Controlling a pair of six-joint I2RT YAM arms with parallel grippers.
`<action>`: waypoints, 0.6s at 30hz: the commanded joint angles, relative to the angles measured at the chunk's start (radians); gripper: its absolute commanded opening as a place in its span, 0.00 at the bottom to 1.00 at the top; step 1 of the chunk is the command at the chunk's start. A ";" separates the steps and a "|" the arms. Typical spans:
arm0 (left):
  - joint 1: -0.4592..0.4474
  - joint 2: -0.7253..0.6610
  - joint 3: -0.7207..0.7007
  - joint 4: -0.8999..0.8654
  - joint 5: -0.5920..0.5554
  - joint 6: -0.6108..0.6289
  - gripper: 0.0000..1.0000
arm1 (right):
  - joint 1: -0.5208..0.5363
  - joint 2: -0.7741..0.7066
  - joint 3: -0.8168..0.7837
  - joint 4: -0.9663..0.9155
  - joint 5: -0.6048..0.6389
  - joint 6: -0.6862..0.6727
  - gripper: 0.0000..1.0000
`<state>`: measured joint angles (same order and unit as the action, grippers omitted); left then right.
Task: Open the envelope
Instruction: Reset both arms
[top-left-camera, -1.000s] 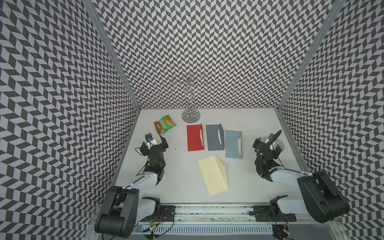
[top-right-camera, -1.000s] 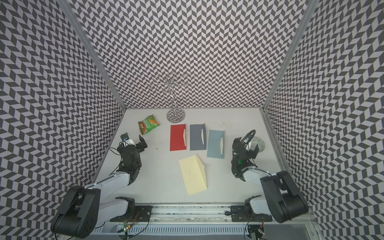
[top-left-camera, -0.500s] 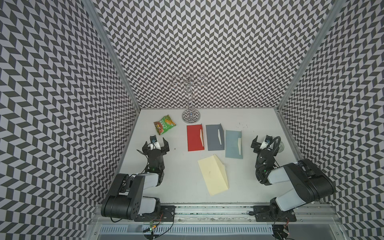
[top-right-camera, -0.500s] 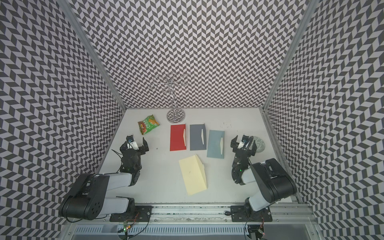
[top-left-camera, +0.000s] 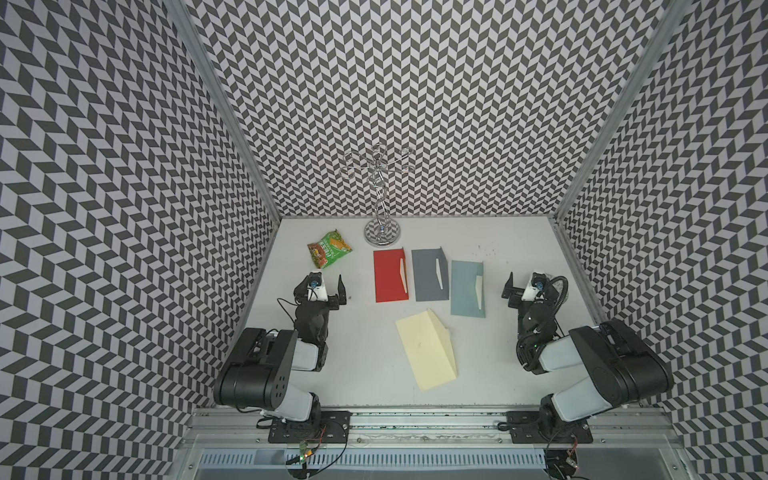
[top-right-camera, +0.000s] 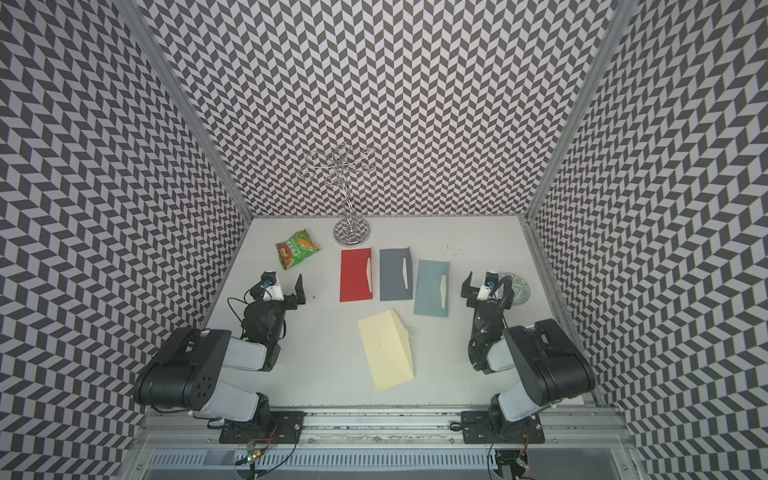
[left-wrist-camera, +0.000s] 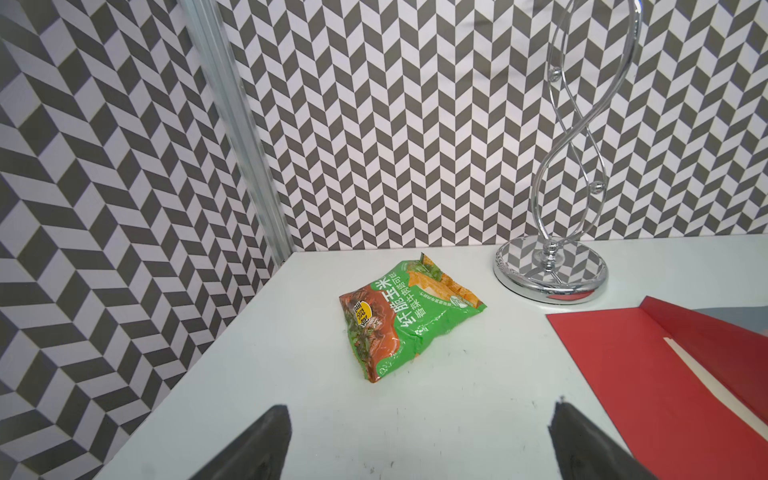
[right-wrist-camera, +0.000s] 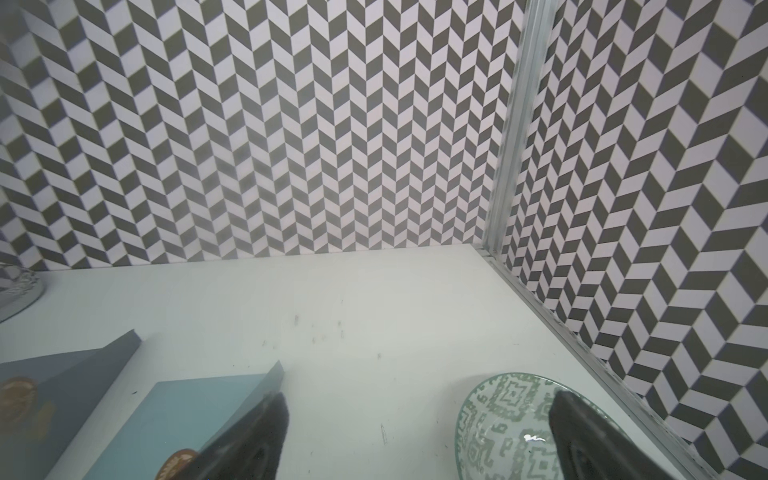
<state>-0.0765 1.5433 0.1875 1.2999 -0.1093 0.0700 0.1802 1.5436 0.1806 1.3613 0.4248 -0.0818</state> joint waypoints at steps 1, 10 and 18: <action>0.010 0.005 0.004 0.075 0.049 -0.004 1.00 | -0.054 -0.014 -0.019 0.039 -0.184 0.031 0.96; 0.078 0.010 0.066 -0.043 0.063 -0.090 1.00 | -0.052 0.036 0.011 0.061 -0.065 0.071 1.00; 0.076 0.009 0.061 -0.036 0.062 -0.090 1.00 | -0.053 0.036 0.007 0.074 -0.066 0.071 1.00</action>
<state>0.0006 1.5574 0.2455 1.2610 -0.0570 -0.0151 0.1295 1.5723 0.1818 1.3830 0.3405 -0.0181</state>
